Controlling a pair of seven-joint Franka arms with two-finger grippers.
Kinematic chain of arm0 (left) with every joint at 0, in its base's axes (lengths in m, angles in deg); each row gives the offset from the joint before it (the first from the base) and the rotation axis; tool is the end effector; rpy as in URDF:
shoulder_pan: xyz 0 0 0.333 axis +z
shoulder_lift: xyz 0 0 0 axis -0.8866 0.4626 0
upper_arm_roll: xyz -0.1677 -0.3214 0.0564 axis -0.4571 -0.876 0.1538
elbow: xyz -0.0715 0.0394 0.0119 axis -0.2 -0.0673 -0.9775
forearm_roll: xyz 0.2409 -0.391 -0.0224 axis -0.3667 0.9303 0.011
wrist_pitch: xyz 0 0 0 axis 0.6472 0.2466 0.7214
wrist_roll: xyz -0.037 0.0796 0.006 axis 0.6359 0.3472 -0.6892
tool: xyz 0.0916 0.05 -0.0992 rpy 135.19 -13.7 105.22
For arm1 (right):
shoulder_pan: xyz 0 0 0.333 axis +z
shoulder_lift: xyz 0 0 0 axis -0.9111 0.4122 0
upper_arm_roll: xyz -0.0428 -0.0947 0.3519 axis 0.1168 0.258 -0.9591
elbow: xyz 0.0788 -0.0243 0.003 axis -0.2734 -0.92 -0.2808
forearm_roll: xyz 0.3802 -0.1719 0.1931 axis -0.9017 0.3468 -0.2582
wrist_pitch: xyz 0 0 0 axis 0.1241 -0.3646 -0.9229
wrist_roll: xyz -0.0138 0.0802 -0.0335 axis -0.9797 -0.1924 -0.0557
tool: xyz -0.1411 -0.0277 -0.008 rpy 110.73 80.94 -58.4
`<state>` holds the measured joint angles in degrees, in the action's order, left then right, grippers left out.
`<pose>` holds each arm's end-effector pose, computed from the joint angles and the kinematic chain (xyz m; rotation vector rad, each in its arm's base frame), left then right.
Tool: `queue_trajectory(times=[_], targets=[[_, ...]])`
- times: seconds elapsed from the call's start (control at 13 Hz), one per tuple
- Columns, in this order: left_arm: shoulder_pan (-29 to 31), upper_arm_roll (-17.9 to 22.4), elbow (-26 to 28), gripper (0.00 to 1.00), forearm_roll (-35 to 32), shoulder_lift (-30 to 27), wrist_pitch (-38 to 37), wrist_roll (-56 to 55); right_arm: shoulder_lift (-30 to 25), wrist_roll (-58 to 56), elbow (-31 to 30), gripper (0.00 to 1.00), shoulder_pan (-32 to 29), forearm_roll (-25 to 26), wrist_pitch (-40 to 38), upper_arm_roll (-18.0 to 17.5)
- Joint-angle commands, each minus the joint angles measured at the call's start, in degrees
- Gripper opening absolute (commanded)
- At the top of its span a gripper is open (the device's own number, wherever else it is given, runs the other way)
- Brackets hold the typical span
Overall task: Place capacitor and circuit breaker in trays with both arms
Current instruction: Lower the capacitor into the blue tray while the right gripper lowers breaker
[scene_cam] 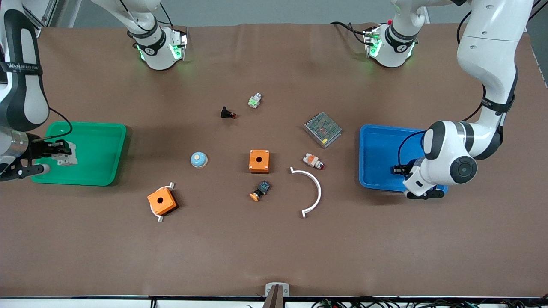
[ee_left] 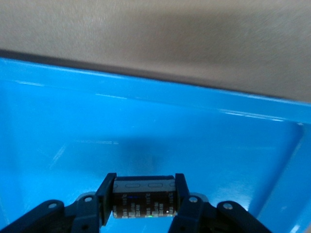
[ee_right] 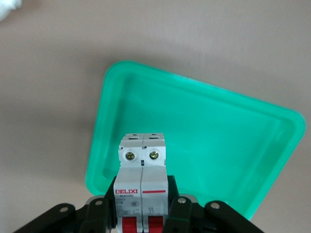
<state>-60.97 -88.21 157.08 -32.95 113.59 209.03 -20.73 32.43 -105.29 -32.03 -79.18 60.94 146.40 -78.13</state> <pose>0.6649 -0.0578 0.1463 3.0935 0.0419 -0.4335 0.6219 -0.2085 0.3159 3.0913 0.3741 -0.3610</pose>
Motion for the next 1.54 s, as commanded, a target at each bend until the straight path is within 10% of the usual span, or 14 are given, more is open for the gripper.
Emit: queue_trajectory(times=[0.0,0.46,0.92,1.0,1.15,1.46], targets=[[-0.16,-0.76,1.96,0.21,-1.27,-1.5,1.59,0.17,-2.7,-1.52,-8.95,0.02,-3.08,0.67,6.72,-1.23],[-0.6,-0.76,1.17,0.8,-1.27,-2.29,1.59,1.05,-1.83,-3.19,-18.64,0.02,-5.55,0.67,22.3,-1.23],[-0.51,-0.85,-0.32,1.0,-1.18,-8.43,1.67,0.0,2.3,-3.19,-18.46,0.12,-5.11,0.76,26.6,-1.23],[-0.25,-0.85,-0.32,1.0,-1.18,-10.53,1.59,-0.09,2.83,-3.19,-18.38,0.17,-5.11,0.76,26.79,-1.23],[-0.25,-0.59,-0.41,1.0,-1.18,-14.49,1.67,-0.18,3.01,-3.01,-18.2,0.88,-5.02,0.76,26.79,-1.23],[-0.16,-0.5,-2.69,1.0,-1.27,-21.08,0.62,0.08,1.35,-2.49,-15.5,1.0,-4.76,0.67,20.76,-1.84]])
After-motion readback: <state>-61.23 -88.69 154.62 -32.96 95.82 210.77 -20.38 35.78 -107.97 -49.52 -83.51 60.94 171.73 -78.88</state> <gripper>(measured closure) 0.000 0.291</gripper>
